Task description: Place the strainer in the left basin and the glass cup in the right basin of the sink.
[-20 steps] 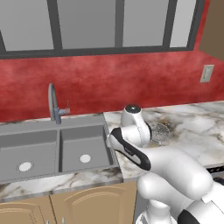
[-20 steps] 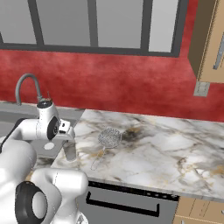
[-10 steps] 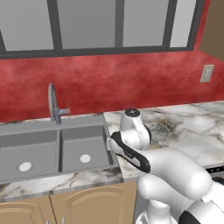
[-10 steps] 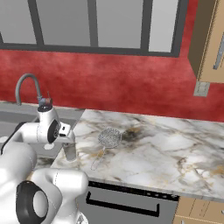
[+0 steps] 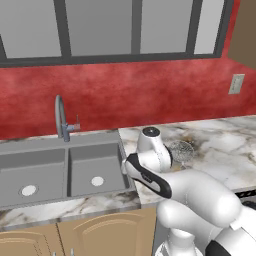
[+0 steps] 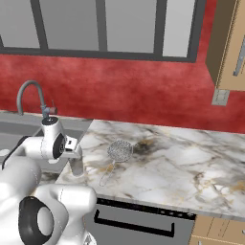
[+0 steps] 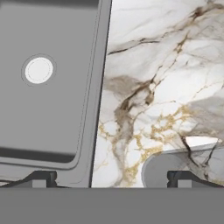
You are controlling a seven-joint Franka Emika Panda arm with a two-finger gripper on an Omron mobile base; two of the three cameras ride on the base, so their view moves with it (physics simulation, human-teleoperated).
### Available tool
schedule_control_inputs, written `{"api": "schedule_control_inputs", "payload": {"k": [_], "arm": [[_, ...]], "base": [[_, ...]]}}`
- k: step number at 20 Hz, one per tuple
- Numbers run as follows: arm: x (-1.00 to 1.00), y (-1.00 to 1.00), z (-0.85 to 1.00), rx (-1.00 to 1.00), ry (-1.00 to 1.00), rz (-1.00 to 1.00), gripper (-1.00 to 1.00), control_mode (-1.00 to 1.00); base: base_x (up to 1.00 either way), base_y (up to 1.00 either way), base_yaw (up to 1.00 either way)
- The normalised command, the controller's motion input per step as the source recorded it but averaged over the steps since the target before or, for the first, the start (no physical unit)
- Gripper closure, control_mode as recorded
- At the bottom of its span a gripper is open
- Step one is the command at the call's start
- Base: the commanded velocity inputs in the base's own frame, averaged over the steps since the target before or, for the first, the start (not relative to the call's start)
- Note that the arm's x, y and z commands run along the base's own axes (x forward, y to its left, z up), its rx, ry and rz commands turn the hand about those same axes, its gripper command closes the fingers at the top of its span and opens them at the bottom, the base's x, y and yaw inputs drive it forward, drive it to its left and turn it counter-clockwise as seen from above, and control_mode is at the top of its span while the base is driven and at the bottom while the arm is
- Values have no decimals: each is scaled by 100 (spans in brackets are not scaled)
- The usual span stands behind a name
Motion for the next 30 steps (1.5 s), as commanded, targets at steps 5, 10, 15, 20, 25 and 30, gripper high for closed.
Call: {"api": "schedule_control_inputs", "payload": {"k": [5,10,15,20,25,30], "arm": [[0,0,-16,0,0,0,-100,-100],[0,0,-6,0,0,0,-100,-100],[0,-6,-3,0,0,0,-100,-100],[0,-1,-21,0,0,0,100,-100],[0,0,-19,0,0,0,100,-100],[-2,0,-1,0,0,0,100,-100]], "base": [[0,0,0],[0,0,0],[0,0,0],[0,0,0],[0,0,0],[0,0,0]]}}
